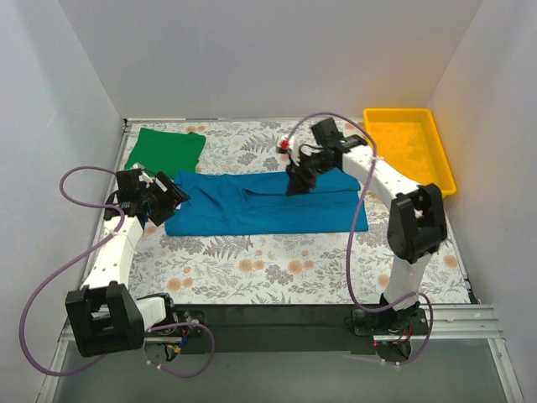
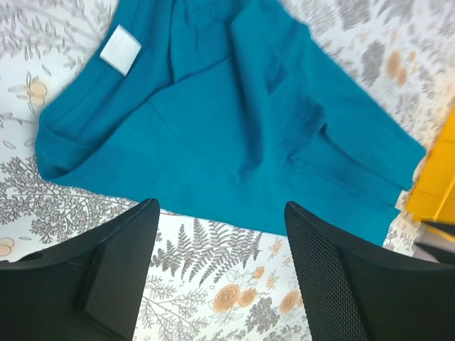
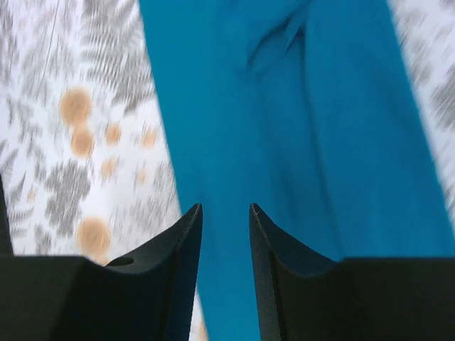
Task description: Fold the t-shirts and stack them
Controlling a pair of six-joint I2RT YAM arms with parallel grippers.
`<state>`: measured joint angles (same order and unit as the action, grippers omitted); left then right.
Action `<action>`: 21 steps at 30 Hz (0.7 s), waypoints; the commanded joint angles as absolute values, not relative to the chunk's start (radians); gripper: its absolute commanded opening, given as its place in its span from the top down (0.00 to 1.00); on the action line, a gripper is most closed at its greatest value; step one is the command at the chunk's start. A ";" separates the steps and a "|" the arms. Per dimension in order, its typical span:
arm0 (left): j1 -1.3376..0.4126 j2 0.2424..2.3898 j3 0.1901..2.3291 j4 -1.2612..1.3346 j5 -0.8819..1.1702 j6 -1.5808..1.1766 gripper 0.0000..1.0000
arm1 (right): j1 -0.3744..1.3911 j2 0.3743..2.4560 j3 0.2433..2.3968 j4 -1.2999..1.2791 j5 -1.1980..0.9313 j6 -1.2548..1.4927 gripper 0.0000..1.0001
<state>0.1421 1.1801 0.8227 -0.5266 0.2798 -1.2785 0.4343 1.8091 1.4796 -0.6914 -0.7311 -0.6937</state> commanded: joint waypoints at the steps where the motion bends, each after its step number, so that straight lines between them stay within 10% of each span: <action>1: 0.149 1.082 0.818 -0.500 0.226 -1.256 0.29 | 0.532 1.993 1.757 -0.620 -0.620 -0.367 0.60; 7: 0.149 0.982 0.750 -0.522 0.176 -1.216 0.29 | 0.644 2.244 2.097 -0.546 -0.526 -0.071 0.61; 21: 0.149 0.946 0.701 -0.494 0.193 -1.212 0.29 | 0.696 2.375 2.157 -0.459 -0.379 -0.008 0.61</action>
<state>0.1425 0.9710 0.7105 -0.5148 0.2043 -1.2282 0.6895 2.3619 2.1025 -0.5133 -0.4015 -0.0315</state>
